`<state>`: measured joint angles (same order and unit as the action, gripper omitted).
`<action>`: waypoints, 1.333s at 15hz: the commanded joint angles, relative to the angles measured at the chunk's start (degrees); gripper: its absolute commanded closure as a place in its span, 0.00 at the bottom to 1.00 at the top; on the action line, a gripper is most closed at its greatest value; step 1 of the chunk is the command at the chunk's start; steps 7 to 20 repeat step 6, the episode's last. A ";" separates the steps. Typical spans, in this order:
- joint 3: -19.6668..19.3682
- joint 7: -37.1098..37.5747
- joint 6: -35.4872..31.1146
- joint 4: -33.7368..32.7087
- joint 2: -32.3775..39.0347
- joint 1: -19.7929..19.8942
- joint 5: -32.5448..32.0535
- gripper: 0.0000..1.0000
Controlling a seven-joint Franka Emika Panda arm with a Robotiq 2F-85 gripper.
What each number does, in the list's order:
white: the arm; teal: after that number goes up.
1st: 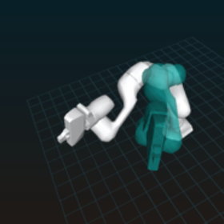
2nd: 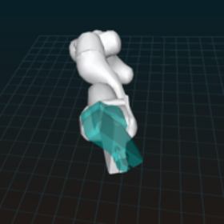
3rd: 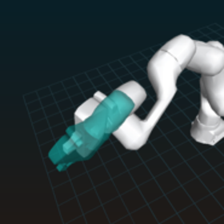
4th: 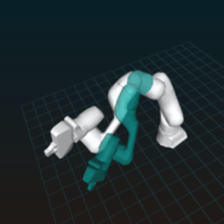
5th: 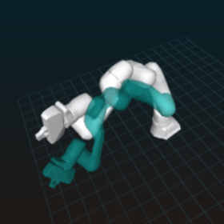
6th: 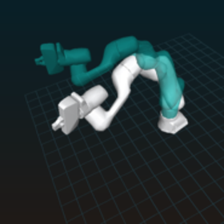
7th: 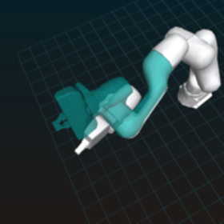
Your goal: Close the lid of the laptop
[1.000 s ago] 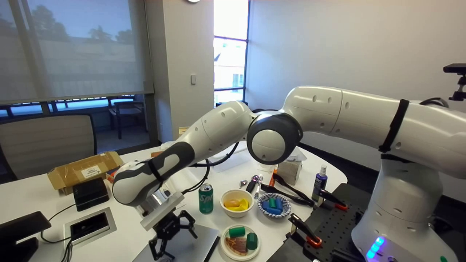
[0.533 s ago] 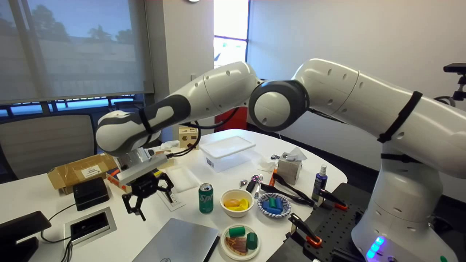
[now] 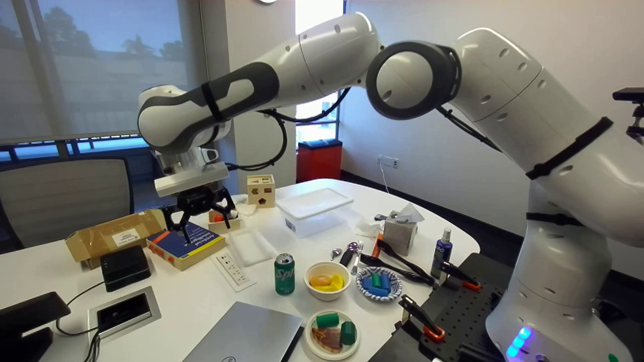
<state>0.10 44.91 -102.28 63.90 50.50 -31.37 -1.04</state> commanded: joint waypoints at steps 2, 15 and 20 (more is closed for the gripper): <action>-1.70 3.82 -5.17 15.87 -13.31 -0.61 -1.83 0.00; -2.09 4.61 -7.76 25.61 -20.75 -0.67 -2.22 0.00; -2.09 4.61 -7.76 25.61 -20.75 -0.67 -2.22 0.00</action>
